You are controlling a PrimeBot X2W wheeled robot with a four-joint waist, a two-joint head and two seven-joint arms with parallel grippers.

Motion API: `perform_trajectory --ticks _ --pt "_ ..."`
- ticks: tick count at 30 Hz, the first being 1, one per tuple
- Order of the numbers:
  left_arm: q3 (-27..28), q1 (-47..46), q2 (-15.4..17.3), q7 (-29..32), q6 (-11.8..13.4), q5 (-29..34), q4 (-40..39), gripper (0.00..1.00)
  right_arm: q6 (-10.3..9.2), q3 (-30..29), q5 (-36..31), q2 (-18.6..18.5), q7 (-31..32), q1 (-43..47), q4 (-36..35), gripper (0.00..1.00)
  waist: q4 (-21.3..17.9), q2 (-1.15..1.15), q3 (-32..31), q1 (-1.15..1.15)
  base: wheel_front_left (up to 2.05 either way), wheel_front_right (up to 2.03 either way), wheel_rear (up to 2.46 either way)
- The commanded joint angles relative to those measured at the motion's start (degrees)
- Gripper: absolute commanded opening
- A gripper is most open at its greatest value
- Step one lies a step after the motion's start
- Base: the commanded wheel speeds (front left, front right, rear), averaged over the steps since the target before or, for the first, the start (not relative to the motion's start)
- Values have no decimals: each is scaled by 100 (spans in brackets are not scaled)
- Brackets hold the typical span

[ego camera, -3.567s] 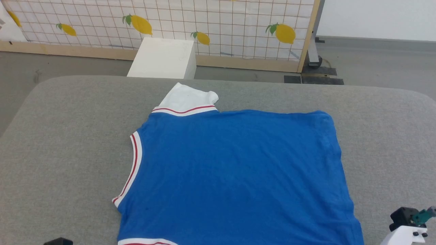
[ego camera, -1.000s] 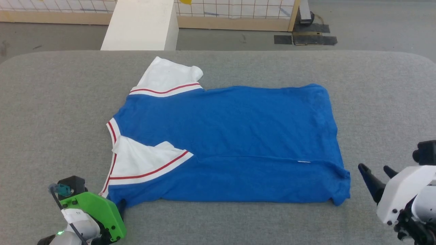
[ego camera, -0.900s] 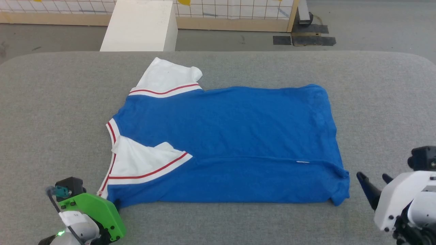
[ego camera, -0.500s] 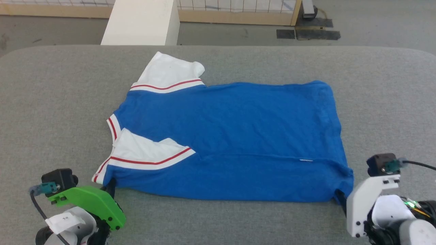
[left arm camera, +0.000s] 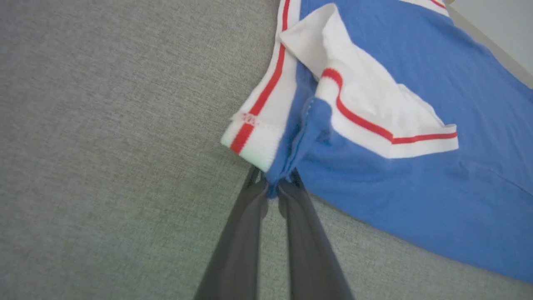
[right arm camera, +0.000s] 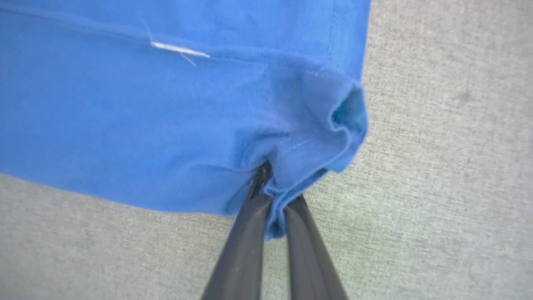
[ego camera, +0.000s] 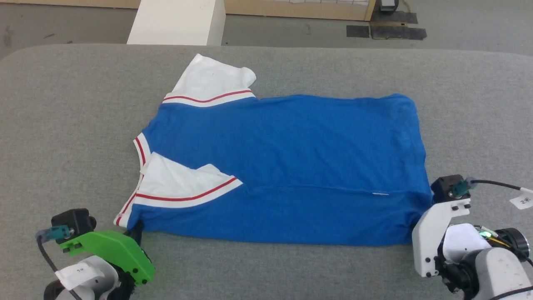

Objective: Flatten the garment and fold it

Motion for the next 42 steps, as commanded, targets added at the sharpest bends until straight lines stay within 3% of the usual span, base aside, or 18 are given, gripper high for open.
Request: perform_trajectory --ticks 1,10,17,18,19,20,21,22,28,35,42 --pt "73 62 41 -40 19 -14 -5 0 -9 -62 119 -78 34 -53 -12 0 -31 0 -63 0 0 0 0" --pt "285 477 240 114 314 -68 -470 0 -9 -236 740 -458 611 480 -822 0 -31 0 -419 0 0 0 0" --pt "39 962 41 535 399 -374 -291 0 -9 -372 833 -370 918 1076 -1011 0 -62 0 -521 0 0 0 0" --pt "8 961 6 571 367 -420 -202 4 -9 -381 863 -325 865 1099 -954 0 -68 0 -522 0 0 0 0" --pt "-15 949 -43 610 333 -486 -95 40 -9 -352 881 -323 830 1126 -847 0 -74 0 -522 0 0 0 0" --pt "-30 931 -68 635 312 -519 -12 94 -9 -312 881 -353 803 1146 -765 20 -74 0 -526 0 0 0 0" --pt "-35 896 -96 636 288 -545 85 100 -9 -317 898 -357 752 1164 -682 74 -69 0 -536 0 0 0 0" --pt "-40 870 -111 642 269 -563 154 100 -9 -337 913 -347 712 1173 -628 100 -67 0 -546 0 0 0 0" --pt "141 802 63 567 207 -571 89 100 -9 -584 1005 -317 465 1164 -648 100 -87 0 -659 0 0 0 0" --pt "484 409 558 229 227 -158 -863 100 -9 -1318 1183 -90 -65 740 -1319 100 -95 0 -705 0 0 0 0" --pt "291 -763 633 -398 -109 474 -820 100 -9 -1540 1124 -64 -407 -260 -1449 100 -151 0 -468 0 0 0 0"
